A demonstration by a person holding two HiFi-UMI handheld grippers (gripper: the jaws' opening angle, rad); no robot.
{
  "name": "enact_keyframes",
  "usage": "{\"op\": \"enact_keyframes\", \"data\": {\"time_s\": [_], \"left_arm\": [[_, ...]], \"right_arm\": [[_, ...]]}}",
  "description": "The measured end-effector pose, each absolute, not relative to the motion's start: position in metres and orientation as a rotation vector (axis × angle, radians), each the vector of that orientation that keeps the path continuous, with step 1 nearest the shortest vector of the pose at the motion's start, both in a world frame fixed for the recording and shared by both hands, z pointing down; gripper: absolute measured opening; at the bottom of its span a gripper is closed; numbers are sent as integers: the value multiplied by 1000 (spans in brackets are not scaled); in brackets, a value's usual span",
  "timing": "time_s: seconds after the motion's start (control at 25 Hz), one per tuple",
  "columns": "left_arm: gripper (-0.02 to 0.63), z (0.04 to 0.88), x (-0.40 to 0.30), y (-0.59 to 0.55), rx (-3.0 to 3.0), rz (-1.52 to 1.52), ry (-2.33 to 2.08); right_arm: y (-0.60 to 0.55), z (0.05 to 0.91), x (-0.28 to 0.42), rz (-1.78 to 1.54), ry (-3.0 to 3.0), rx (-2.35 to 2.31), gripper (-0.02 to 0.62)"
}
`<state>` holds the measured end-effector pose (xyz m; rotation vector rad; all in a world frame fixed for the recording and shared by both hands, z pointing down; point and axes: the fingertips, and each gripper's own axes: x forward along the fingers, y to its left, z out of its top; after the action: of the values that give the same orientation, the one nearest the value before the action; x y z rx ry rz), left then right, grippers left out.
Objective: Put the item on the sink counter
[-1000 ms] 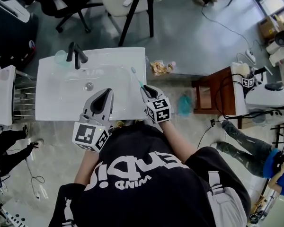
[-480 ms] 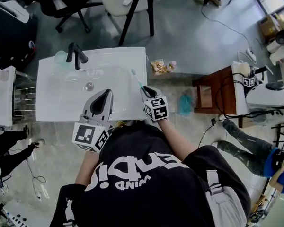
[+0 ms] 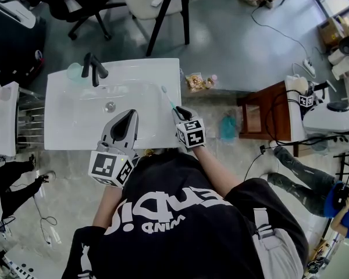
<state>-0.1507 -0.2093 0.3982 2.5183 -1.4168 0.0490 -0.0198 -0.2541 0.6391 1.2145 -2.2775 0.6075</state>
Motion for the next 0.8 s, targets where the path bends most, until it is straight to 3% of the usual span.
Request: {"op": "enact_keyframes", "data": {"time_s": [0.8], "left_arm": [[20,398,-148,-212,2527,40,-1413]], "right_arm": [[-255,648,-20,610,-2230,1205,67]]}}
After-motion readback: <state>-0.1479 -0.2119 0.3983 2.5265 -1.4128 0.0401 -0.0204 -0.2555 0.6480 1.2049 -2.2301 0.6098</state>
